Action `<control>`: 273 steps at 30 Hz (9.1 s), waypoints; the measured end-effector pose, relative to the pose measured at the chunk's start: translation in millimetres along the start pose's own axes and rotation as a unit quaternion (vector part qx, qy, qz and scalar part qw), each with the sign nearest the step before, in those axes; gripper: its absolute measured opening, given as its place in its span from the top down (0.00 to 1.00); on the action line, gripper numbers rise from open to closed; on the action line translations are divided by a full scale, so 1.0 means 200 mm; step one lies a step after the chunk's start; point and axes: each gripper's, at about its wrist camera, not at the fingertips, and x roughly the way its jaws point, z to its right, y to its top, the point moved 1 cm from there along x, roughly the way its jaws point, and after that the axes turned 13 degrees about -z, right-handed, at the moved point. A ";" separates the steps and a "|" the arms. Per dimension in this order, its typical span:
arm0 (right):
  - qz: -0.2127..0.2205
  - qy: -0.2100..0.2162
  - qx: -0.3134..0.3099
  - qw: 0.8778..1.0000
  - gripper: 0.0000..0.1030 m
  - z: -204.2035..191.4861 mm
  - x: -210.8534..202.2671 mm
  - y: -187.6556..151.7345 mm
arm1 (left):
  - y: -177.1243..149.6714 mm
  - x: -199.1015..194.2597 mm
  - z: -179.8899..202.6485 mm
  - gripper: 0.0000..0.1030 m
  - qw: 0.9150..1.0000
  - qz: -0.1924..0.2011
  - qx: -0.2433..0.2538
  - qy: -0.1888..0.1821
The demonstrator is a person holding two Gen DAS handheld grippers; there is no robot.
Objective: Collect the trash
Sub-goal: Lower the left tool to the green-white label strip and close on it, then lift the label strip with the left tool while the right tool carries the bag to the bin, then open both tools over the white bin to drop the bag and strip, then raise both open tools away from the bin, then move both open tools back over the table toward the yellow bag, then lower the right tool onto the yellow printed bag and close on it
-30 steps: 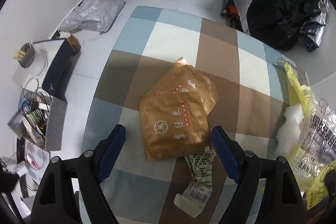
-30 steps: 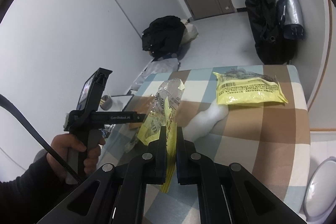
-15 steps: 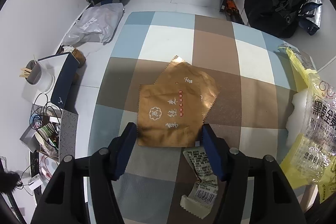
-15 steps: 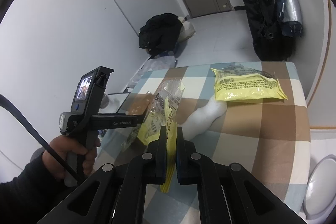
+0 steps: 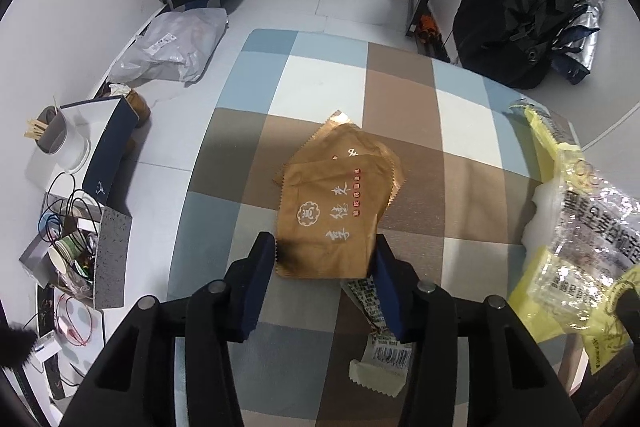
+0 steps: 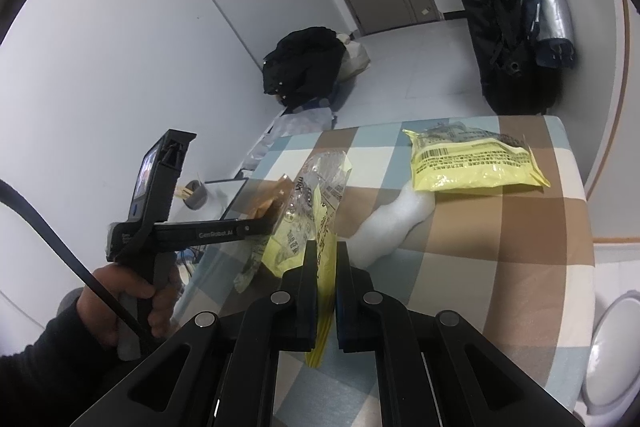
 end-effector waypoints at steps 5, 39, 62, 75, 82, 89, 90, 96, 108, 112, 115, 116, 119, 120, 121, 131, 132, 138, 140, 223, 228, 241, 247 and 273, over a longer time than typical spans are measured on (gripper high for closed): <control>-0.003 -0.003 -0.002 1.000 0.94 -0.01 0.01 0.00 | -0.02 -0.05 0.01 0.58 1.000 0.021 0.011 -0.010; 0.030 -0.007 0.026 0.999 0.94 0.02 -0.10 -0.04 | -0.06 -0.08 0.00 0.44 0.997 0.002 0.009 -0.078; 0.030 -0.020 0.040 0.999 0.94 0.05 -0.12 -0.02 | -0.20 0.01 0.13 0.89 0.993 -0.057 0.102 -0.019; 0.060 -0.041 0.049 0.996 0.94 0.05 -0.27 -0.09 | -0.24 -0.09 0.19 0.94 0.990 -0.047 0.109 -0.076; 0.089 -0.055 0.052 0.993 0.94 0.06 -0.46 -0.12 | -0.28 -0.34 0.33 0.94 0.985 0.013 0.135 -0.107; 0.140 -0.076 0.048 0.986 0.94 0.08 -0.77 -0.12 | -0.30 -0.59 0.53 0.94 0.975 0.076 0.162 -0.130; 0.146 -0.081 0.046 0.985 0.94 0.08 -0.81 -0.13 | -0.30 -0.63 0.56 0.94 0.973 0.084 0.168 -0.134; 0.188 -0.111 0.051 0.974 0.94 0.17 -1.13 -0.15 | -0.32 -0.83 0.79 0.94 0.957 0.125 0.209 -0.157; 0.251 -0.185 0.118 0.943 0.94 0.54 -1.63 -0.33 | -0.33 -0.86 1.39 0.94 0.926 0.125 0.302 -0.186; 0.250 -0.206 0.159 0.932 0.94 0.72 -1.69 -0.42 | -0.34 -0.78 1.57 0.94 0.920 0.102 0.326 -0.194; 0.241 -0.216 0.190 0.927 0.94 0.87 -1.69 -0.49 | -0.35 -0.69 1.72 0.94 0.915 0.080 0.343 -0.196; 0.236 -0.220 0.202 0.925 0.94 0.92 -1.68 -0.52 | -0.35 -0.66 1.77 0.94 0.914 0.073 0.348 -0.195; 0.220 -0.225 0.231 0.921 0.94 1.05 -1.64 -0.59 | -0.35 -0.53 1.89 0.94 0.911 0.043 0.363 -0.192; 0.215 -0.225 0.240 0.919 0.94 1.09 -1.62 -0.61 | -0.36 -0.48 1.93 0.94 0.910 0.030 0.367 -0.190; 0.207 -0.224 0.252 0.918 0.94 1.15 -1.59 -0.64 | -0.36 -0.43 1.97 0.94 0.909 0.016 0.371 -0.189; 0.124 -0.189 0.338 0.913 0.94 1.57 -1.29 -0.91 | -0.32 0.06 2.16 0.94 0.907 -0.102 0.374 -0.164; 0.117 -0.186 0.342 0.914 0.94 1.60 -1.26 -0.91 | -0.32 0.11 2.18 0.94 0.906 -0.112 0.376 -0.159; 0.064 -0.159 0.378 0.910 0.94 1.80 -0.98 -1.02 | -0.36 0.37 2.28 0.94 0.896 -0.175 0.387 -0.133; 0.048 -0.148 0.388 0.908 0.94 1.85 -0.91 -1.04 | -0.37 0.43 2.31 0.94 0.891 -0.195 0.389 -0.129; 0.186 -0.216 0.209 0.936 0.25 0.78 -1.35 -0.51 | -0.25 -0.70 1.28 0.07 0.965 0.158 0.181 -0.104; 0.202 -0.204 0.177 0.941 0.13 0.57 -1.31 -0.39 | -0.23 -0.76 1.06 0.06 0.967 0.183 0.147 -0.101; 0.180 -0.177 0.105 0.962 0.07 0.25 -1.00 -0.15 | -0.15 -0.80 0.48 0.06 0.967 0.236 0.040 -0.093; 0.157 -0.163 0.088 0.970 0.05 0.18 -0.82 -0.07 | -0.14 -0.73 0.34 0.06 0.968 0.235 0.017 -0.087; -0.062 -0.137 0.080 0.985 0.05 0.51 0.16 0.44 | 0.07 -0.43 0.11 0.06 0.985 0.129 -0.033 -0.114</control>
